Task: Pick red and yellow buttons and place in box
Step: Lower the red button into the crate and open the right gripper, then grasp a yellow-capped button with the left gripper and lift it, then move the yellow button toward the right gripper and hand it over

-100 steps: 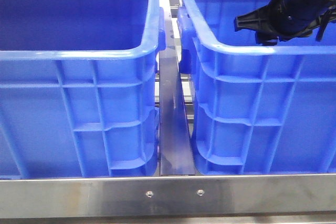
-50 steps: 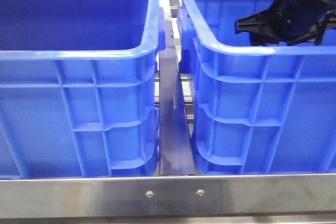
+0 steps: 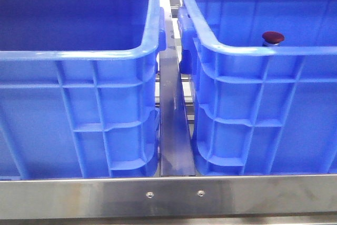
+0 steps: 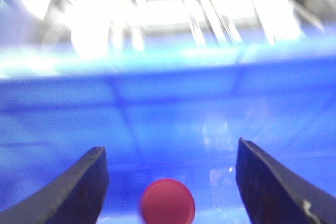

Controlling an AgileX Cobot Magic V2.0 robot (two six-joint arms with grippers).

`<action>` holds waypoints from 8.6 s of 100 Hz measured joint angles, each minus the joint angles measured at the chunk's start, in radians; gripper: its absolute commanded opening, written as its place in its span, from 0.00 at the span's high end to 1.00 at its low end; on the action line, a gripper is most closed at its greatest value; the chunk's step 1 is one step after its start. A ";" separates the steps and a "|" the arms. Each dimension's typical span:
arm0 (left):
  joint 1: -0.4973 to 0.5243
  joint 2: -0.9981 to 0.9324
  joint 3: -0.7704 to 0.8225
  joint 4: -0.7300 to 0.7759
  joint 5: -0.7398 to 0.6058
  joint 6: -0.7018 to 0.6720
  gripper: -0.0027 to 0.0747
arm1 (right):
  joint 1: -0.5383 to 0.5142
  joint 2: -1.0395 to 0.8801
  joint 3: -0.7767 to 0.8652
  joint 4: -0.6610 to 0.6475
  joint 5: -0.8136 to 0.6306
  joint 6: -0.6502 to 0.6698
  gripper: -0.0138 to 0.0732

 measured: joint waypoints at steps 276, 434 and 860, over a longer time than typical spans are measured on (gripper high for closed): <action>0.081 0.941 -0.309 0.059 -0.157 0.000 0.28 | 0.000 -0.845 0.529 0.001 0.162 -0.013 0.92; 0.087 0.751 -0.311 0.013 -0.117 0.000 0.99 | 0.000 -0.845 0.529 -0.002 0.162 -0.016 0.92; -0.565 0.794 -0.290 -1.136 -0.082 1.256 0.99 | 0.000 -0.386 0.385 0.333 1.041 0.073 0.24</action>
